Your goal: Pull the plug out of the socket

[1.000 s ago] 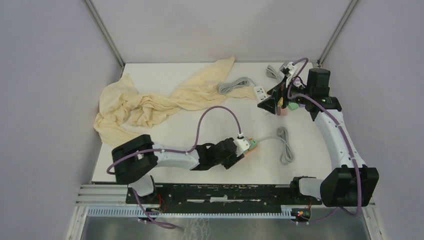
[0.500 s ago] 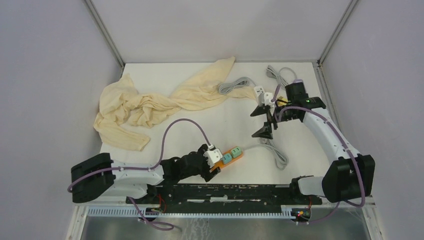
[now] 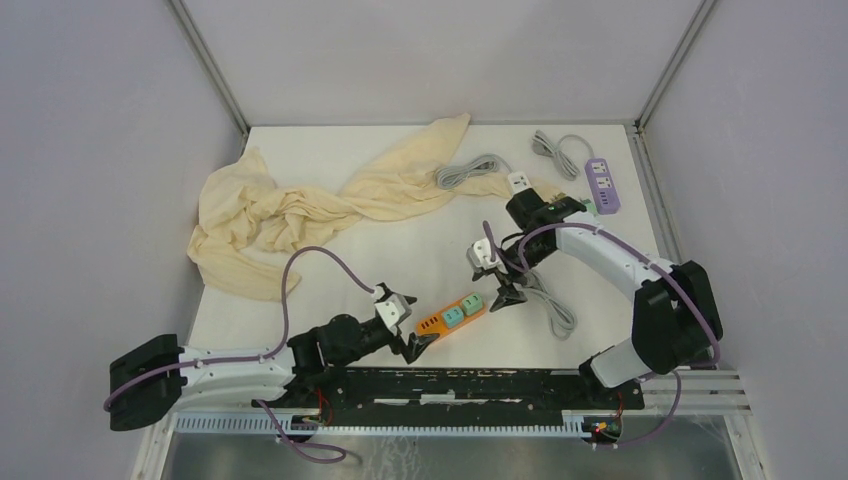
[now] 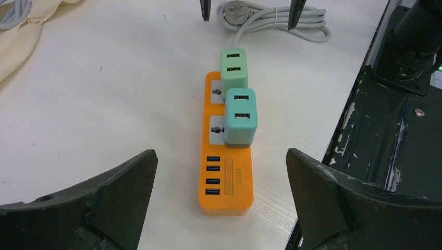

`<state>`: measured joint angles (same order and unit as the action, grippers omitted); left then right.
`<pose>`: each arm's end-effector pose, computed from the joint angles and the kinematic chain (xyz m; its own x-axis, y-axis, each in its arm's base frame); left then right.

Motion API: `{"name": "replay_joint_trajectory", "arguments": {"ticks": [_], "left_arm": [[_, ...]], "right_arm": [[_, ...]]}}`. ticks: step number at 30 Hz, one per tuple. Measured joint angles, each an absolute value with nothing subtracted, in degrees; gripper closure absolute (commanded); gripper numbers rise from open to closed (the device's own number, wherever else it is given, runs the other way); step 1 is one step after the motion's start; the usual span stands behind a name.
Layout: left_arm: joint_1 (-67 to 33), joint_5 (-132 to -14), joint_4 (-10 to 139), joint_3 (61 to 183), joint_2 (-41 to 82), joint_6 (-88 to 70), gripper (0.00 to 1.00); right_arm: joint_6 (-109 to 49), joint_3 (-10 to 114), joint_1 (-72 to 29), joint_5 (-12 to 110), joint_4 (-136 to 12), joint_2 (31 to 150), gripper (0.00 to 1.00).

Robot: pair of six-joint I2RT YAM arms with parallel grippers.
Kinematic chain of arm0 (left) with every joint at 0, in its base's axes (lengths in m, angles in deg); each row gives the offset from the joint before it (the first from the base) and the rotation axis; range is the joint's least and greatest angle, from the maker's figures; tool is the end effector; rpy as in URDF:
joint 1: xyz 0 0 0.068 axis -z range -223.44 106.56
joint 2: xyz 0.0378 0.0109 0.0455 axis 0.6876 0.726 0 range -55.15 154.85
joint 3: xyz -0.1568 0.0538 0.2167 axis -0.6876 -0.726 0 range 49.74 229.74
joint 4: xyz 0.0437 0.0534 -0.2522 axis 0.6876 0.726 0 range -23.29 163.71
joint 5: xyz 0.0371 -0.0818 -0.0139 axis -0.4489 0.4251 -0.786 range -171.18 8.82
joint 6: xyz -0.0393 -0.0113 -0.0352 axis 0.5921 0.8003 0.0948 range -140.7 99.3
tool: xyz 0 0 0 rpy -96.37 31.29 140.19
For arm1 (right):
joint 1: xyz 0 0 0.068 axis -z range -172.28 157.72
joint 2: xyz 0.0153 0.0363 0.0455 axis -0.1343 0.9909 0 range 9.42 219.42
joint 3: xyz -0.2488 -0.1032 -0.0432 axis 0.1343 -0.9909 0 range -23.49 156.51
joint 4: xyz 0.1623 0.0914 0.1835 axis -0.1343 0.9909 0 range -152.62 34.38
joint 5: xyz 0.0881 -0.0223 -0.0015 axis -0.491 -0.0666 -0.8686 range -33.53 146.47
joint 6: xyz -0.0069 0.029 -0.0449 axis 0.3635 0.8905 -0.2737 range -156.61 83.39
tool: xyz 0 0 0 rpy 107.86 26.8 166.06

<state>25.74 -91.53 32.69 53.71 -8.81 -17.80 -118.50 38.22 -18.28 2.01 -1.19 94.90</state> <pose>0.0654 -0.1538 0.1679 -0.0949 0.1097 -0.9894 0.8527 0.5219 -0.0239 0.2171 0.1380 0.2384 0.1865 -0.5493 -0.8146 -0.9313 -0.3629 0.0314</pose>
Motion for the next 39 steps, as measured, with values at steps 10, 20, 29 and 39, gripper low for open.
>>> {"name": "replay_joint_trajectory", "arguments": {"ticks": [10, 20, 29, 39], "left_arm": [[25.7, -91.2, 28.2, 54.1, 1.4, -18.9, 0.01], [25.7, -91.1, 23.5, 55.8, 9.4, -22.4, 0.01], [25.7, -91.1, 20.2, 57.3, 16.2, -24.9, 0.01], [25.7, -91.1, 17.3, 59.7, 23.5, -25.5, 0.05]], "right_arm": [[-111.9, 38.1, -26.7, 10.6, -8.3, 99.5, 0.35], [-110.2, 38.1, -32.3, 17.6, -10.8, 102.4, 0.62], [-110.2, 38.1, -32.6, 18.2, -11.3, 102.4, 0.79], [-110.3, 38.1, -32.6, 18.2, -11.3, 102.4, 0.9]]}}
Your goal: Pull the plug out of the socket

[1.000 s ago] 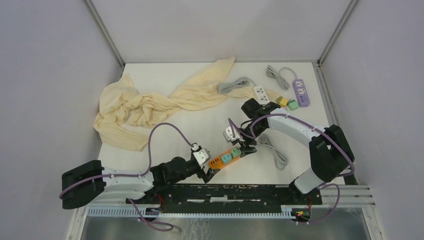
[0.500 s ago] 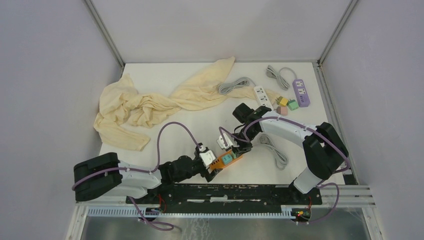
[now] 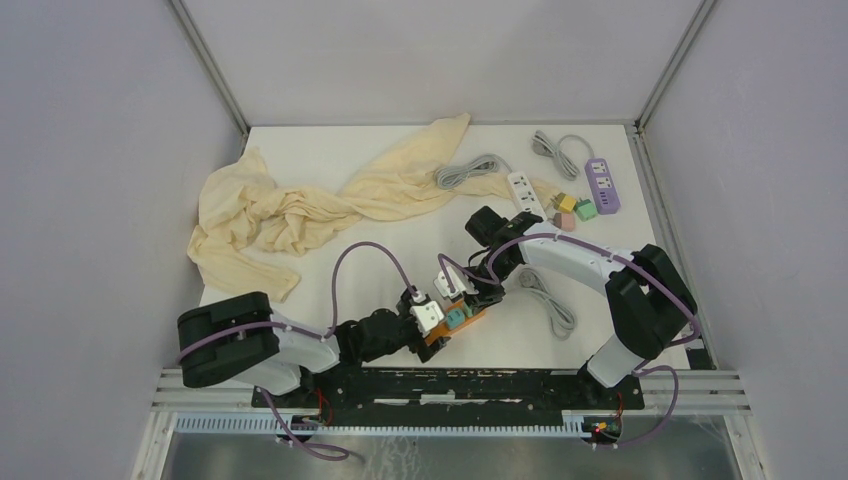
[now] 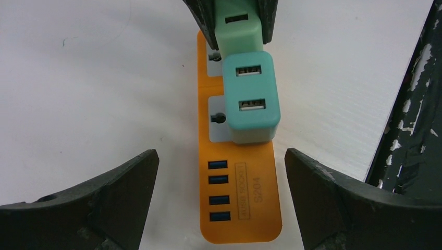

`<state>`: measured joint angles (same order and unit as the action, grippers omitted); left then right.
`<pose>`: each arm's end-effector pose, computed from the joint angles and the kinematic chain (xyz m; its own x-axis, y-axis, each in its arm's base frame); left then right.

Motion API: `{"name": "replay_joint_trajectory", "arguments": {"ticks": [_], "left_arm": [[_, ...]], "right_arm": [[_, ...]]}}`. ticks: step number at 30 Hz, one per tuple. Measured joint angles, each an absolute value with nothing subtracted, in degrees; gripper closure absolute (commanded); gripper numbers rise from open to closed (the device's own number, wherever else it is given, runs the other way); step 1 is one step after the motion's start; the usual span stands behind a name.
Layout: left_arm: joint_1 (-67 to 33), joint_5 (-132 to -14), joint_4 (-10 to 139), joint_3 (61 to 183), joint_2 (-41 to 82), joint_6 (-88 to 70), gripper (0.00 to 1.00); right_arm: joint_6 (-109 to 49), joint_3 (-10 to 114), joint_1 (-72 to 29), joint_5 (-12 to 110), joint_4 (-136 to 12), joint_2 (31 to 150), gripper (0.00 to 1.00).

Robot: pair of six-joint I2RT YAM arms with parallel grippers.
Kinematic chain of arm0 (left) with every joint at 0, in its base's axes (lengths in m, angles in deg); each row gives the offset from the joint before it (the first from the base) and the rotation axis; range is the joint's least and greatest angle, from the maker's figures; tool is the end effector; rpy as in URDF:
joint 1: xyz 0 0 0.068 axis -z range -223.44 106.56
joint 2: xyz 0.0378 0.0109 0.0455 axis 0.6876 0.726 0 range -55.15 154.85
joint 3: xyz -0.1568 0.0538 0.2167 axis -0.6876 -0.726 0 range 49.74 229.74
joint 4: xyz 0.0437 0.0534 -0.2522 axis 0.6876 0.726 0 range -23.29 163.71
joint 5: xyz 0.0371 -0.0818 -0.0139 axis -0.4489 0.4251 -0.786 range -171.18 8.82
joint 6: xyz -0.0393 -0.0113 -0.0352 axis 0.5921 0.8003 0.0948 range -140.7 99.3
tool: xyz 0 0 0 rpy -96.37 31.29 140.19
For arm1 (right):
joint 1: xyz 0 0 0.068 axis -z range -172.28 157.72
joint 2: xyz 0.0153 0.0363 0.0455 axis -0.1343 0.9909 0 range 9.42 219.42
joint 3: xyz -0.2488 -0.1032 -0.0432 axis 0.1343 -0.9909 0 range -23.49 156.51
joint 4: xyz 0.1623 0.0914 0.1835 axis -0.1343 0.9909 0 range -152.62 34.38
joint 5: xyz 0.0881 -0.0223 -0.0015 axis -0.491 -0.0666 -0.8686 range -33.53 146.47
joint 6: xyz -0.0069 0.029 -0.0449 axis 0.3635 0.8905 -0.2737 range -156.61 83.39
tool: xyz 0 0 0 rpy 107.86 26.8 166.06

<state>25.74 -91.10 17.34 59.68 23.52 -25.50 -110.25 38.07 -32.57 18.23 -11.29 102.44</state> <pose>0.0825 -0.1995 0.1296 -0.0452 0.3510 -0.9353 0.8698 0.4742 0.1359 0.2048 0.2024 0.1993 0.3311 -0.7073 -0.6246 -0.8859 -0.4609 0.0524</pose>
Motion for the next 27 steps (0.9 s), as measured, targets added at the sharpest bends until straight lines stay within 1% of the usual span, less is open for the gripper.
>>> {"name": "replay_joint_trajectory", "arguments": {"ticks": [3, 5, 7, 8, 10, 11, 12, 13, 14, 15, 18, 24, 27], "left_arm": [[25.7, -91.1, 16.8, 59.8, 25.5, -25.5, 0.09], [25.7, -91.1, 16.7, 59.8, 26.4, -25.5, 0.14], [25.7, -91.1, 16.4, 59.8, 27.4, -25.5, 0.29], [25.6, -91.1, 16.3, 59.8, 27.9, -25.5, 0.33], [25.5, -90.8, 15.9, 59.9, 28.5, -25.5, 0.36], [25.5, -90.4, 15.8, 60.1, 28.7, -25.5, 0.39], [25.5, -90.1, 15.7, 60.2, 28.9, -25.5, 0.45], [25.5, -89.9, 15.7, 60.2, 29.0, -25.5, 0.55], [25.5, -89.8, 15.6, 60.2, 29.1, -25.5, 0.73], [25.4, -89.8, 15.6, 60.3, 29.1, -25.5, 0.81], [25.1, -89.5, 15.5, 60.3, 29.1, -25.5, 0.96], [23.4, -87.0, 15.6, 60.3, 29.1, -25.5, 0.97], [22.8, -86.0, 15.6, 60.3, 29.1, -25.5, 0.97]], "right_arm": [[-110.2, 38.1, -32.6, 18.2, -11.3, 102.4, 0.93], [-110.1, 38.1, -32.6, 18.2, -11.3, 102.4, 0.94], [-110.1, 38.1, -32.6, 18.2, -11.3, 102.4, 0.95], [-110.1, 38.1, -32.6, 18.2, -11.3, 102.4, 0.96], [-110.1, 38.1, -32.6, 18.3, -11.5, 102.4, 0.97], [-110.0, 38.1, -32.6, 18.3, -11.6, 102.4, 0.97], [-110.0, 38.1, -32.6, 18.3, -11.6, 102.4, 0.98], [-109.9, 38.1, -32.6, 18.4, -11.7, 102.4, 0.99], [-109.9, 38.1, -32.6, 18.5, -11.7, 102.4, 1.0], [-109.8, 38.1, -32.6, 18.5, -11.6, 102.4, 1.0], [-109.8, 38.1, -32.5, 18.5, -11.7, 102.4, 1.0], [-109.9, 37.7, -32.6, 18.1, -12.2, 102.2, 1.0], [-107.2, 37.7, -32.7, 18.2, -12.9, 102.1, 1.0]]}}
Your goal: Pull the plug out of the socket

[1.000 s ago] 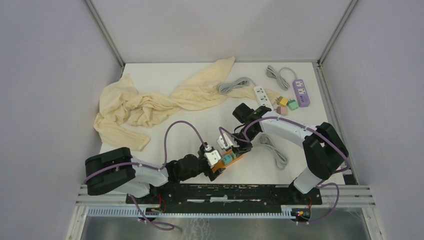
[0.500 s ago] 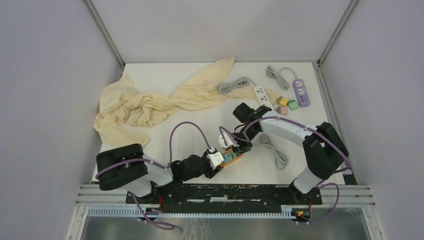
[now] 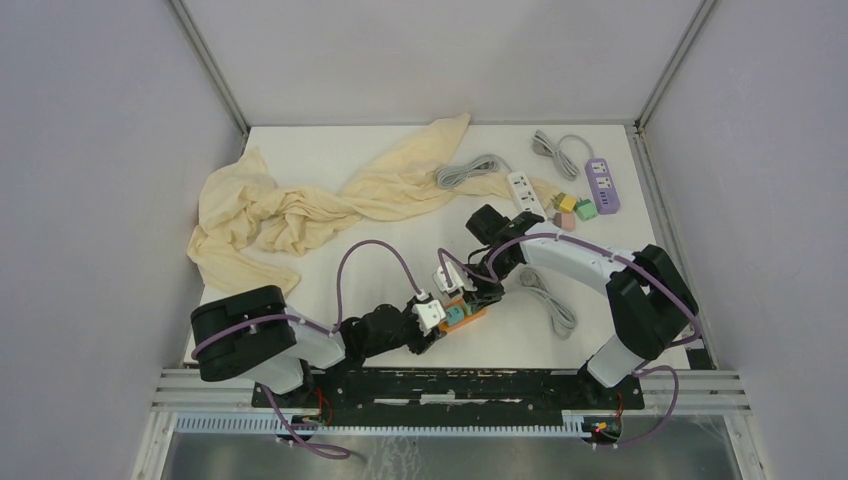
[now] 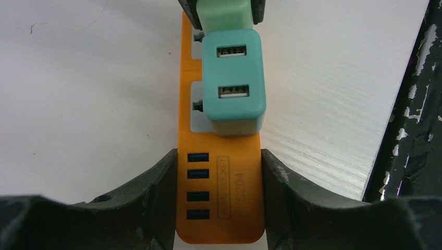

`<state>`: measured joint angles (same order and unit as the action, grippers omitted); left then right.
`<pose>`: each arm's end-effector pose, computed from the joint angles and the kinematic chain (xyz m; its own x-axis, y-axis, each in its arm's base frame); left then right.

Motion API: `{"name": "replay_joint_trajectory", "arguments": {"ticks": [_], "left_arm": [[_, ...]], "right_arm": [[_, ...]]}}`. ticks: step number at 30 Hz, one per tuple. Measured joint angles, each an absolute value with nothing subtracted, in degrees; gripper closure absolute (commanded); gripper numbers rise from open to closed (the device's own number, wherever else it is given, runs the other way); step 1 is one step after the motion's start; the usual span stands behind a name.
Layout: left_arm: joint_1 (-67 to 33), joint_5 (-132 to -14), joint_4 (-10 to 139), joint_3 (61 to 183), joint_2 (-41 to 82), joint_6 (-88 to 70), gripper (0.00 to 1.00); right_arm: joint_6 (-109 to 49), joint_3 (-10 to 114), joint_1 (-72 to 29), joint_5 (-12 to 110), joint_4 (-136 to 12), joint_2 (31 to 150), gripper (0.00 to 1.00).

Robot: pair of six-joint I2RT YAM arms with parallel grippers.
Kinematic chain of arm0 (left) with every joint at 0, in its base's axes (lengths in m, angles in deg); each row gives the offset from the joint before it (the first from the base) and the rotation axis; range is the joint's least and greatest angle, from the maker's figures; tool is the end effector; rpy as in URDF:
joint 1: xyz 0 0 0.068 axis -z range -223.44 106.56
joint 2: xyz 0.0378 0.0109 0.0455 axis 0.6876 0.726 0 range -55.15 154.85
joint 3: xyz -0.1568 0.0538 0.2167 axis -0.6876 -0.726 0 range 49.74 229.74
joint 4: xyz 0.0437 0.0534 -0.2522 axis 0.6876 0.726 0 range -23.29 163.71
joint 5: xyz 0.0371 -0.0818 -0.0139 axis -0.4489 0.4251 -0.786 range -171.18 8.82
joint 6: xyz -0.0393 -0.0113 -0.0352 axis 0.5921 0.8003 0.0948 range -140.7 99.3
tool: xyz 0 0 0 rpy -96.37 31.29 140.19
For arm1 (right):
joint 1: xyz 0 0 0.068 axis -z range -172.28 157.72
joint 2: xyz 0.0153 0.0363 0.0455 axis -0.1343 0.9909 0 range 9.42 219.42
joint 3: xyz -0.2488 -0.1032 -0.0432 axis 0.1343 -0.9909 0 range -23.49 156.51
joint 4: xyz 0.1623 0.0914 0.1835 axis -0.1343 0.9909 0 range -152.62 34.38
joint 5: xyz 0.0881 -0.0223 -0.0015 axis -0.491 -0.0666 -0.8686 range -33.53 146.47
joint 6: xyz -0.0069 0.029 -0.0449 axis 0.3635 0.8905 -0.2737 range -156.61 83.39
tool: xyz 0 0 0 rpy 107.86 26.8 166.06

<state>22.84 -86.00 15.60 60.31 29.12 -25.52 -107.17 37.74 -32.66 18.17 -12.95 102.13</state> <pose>0.0917 -0.2012 0.1158 -0.0799 0.3903 -0.9172 0.8910 0.4405 0.1098 0.2056 0.2036 0.1997 0.2974 -0.7185 -0.6287 -0.9032 -0.4252 0.0586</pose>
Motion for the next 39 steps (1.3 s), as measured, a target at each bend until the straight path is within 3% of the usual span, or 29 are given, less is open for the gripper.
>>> {"name": "replay_joint_trajectory", "arguments": {"ticks": [15, 27, 39], "left_arm": [[21.6, -84.9, 15.4, 60.3, 28.3, -25.5, 0.97], [21.4, -84.2, 16.3, 60.3, 28.5, -25.5, 0.97], [21.1, -84.0, 16.3, 60.6, 28.5, -25.5, 0.97]], "right_arm": [[-111.5, 36.3, -30.0, 15.4, -12.8, 99.8, 1.0], [-99.5, 36.2, -30.2, 16.1, -17.0, 100.3, 1.0], [-110.2, 35.1, -30.2, 14.6, -14.4, 99.0, 1.0]]}}
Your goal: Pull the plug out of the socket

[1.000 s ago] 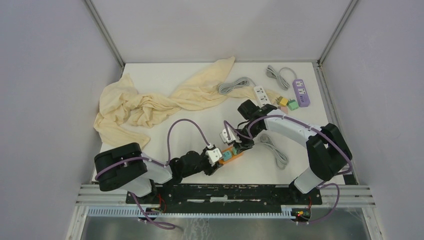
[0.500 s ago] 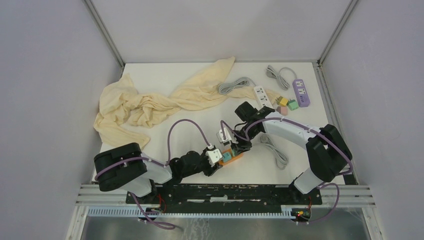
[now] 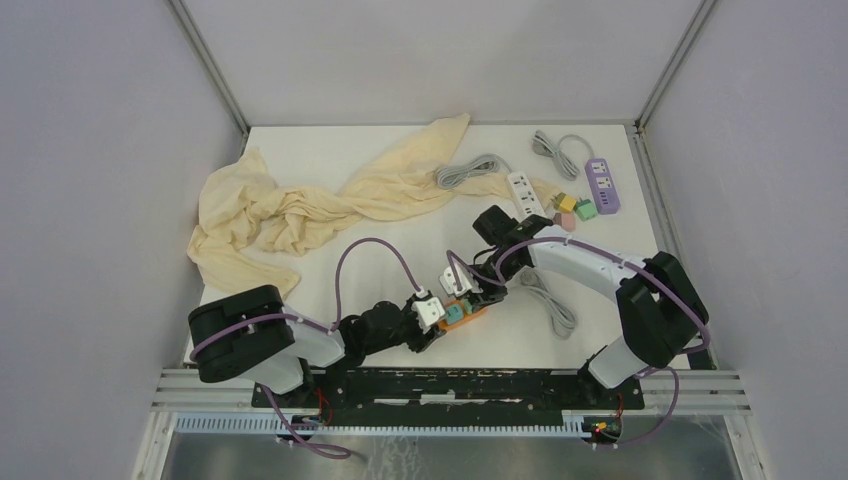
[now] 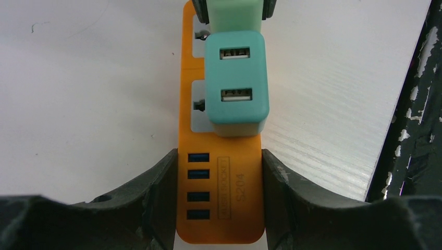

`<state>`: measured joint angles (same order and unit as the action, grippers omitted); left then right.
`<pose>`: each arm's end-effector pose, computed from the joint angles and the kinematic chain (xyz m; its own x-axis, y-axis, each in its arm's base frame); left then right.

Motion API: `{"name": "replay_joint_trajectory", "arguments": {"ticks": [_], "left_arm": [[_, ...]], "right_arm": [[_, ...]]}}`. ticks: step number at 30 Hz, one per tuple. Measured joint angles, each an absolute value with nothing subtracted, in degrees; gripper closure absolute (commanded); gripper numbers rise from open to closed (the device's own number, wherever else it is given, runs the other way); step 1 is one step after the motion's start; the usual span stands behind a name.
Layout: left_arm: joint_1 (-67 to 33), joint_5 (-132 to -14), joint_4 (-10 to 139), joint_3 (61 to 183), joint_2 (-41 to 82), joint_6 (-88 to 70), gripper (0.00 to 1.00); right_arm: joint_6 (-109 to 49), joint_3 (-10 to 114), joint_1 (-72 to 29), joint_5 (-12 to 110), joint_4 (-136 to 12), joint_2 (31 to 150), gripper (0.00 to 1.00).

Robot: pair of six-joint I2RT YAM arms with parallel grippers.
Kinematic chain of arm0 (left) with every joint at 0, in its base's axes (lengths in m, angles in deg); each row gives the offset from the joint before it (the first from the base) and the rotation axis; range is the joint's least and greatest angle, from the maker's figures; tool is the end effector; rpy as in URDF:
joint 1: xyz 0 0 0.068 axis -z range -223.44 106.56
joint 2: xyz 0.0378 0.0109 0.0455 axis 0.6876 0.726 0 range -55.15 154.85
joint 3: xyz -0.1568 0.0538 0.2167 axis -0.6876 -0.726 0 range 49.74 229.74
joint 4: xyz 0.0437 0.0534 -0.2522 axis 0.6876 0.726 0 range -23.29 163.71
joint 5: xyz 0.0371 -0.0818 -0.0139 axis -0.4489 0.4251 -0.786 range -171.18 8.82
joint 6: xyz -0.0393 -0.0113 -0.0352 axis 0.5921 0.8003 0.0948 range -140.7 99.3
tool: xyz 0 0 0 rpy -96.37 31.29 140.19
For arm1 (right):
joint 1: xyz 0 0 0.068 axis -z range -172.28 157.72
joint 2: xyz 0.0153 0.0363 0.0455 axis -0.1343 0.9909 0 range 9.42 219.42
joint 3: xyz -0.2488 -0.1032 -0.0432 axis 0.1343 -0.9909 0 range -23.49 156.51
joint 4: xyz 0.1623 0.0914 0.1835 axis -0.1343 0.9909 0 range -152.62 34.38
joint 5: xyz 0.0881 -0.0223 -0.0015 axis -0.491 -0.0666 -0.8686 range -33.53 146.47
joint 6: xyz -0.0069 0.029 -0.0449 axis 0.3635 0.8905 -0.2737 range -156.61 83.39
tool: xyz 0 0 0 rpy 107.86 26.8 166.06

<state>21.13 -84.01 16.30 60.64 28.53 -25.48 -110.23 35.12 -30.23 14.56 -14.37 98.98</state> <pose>0.0970 -0.1998 0.1179 -0.0893 0.3819 -0.9199 0.8930 0.4397 0.0958 0.2046 0.1895 0.2042 0.3154 -0.6595 -0.6824 -0.9001 -0.4357 0.0051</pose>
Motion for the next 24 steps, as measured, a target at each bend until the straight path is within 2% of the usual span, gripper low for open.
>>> {"name": "replay_joint_trajectory", "arguments": {"ticks": [5, 12, 18, 24], "left_arm": [[21.2, -83.9, 17.1, 60.6, 28.3, -25.4, 0.97], [21.1, -84.1, 17.1, 60.6, 28.2, -25.4, 0.97], [20.8, -84.0, 16.7, 60.6, 27.8, -25.4, 0.97], [20.9, -83.5, 17.8, 60.6, 27.7, -25.2, 0.97]], "right_arm": [[-105.1, 35.2, -32.7, 16.9, -16.5, 99.1, 1.0], [-98.8, 35.5, -30.3, 15.9, -18.0, 99.3, 1.0], [-104.8, 35.8, -27.6, 12.7, -15.0, 99.3, 1.0], [-112.2, 36.2, -29.0, 11.4, -12.1, 99.3, 1.0]]}}
